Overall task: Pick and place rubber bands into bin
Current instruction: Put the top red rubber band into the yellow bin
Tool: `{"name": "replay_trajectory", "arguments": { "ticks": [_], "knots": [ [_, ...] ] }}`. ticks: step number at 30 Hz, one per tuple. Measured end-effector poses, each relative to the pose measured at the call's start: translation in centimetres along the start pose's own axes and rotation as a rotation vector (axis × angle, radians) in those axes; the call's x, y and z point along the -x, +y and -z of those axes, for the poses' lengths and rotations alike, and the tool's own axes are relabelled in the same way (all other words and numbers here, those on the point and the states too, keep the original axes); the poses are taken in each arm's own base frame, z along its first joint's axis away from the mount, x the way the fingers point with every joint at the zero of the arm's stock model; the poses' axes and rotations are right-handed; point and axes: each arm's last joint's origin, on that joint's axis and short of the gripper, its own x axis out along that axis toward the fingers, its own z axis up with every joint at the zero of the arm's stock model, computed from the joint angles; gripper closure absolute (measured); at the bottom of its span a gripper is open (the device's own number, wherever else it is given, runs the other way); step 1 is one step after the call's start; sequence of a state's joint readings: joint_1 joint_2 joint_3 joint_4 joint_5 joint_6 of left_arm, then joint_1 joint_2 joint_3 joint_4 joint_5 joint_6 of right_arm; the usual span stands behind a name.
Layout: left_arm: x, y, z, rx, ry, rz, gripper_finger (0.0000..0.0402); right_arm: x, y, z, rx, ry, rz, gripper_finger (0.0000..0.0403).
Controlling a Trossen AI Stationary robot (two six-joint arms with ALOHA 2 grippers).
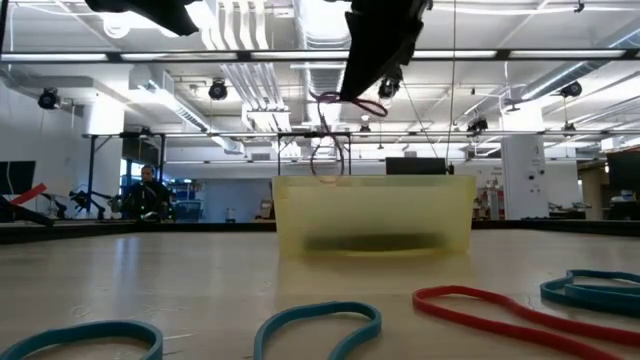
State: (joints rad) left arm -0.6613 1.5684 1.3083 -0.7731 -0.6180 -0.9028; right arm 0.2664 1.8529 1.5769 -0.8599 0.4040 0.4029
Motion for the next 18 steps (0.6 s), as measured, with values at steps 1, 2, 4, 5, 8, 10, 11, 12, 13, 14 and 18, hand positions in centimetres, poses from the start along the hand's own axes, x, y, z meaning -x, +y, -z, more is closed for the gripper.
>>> {"name": "replay_trajectory", "arguments": {
  "ticks": [1,2,4,5,8,10,11,12,13,14,18],
  "knots": [
    [0.0,0.0,0.0,0.001,0.000,0.001,0.0222,-0.1,-0.7,-0.2,-0.013,0.005,0.010,0.0395],
    [0.0,0.0,0.0,0.002,-0.001,0.001,0.0222,-0.3,-1.4,-0.3,-0.017,0.019,0.023,0.0395],
    [0.0,0.0,0.0,0.003,-0.001,0.002,0.0222,-1.6,-2.5,-0.5,-0.024,0.056,0.036,0.0395],
    [0.0,0.0,0.0,0.003,-0.001,0.002,0.0222,-2.4,-2.9,-0.3,-0.022,0.084,0.033,0.0395],
    [0.0,0.0,0.0,0.008,-0.001,0.003,0.0222,-4.3,-3.7,-0.2,-0.001,0.136,0.031,0.0395],
    [0.0,-0.1,0.0,0.010,-0.002,0.004,0.0222,-5.1,-3.7,0.1,0.037,0.167,0.040,0.0394],
    [0.0,-0.1,0.0,0.011,-0.002,0.005,0.0222,-5.5,-3.6,0.2,0.057,0.180,0.042,0.0394],
    [0.0,0.0,0.0,0.011,-0.001,0.004,0.0222,-5.9,-3.5,0.4,0.075,0.199,0.047,0.0393],
    [0.0,0.0,0.0,0.011,-0.001,0.004,0.0222,-6.4,-3.2,0.7,0.095,0.221,0.048,0.0391],
    [0.0,0.0,0.0,0.012,-0.002,0.004,0.0222,-6.7,-2.9,1.0,0.111,0.237,0.043,0.0387],
    [0.0,-0.1,0.0,0.035,0.005,0.011,0.0222,-6.3,-1.2,1.4,0.168,0.235,-0.003,0.0349]
  ]
}}
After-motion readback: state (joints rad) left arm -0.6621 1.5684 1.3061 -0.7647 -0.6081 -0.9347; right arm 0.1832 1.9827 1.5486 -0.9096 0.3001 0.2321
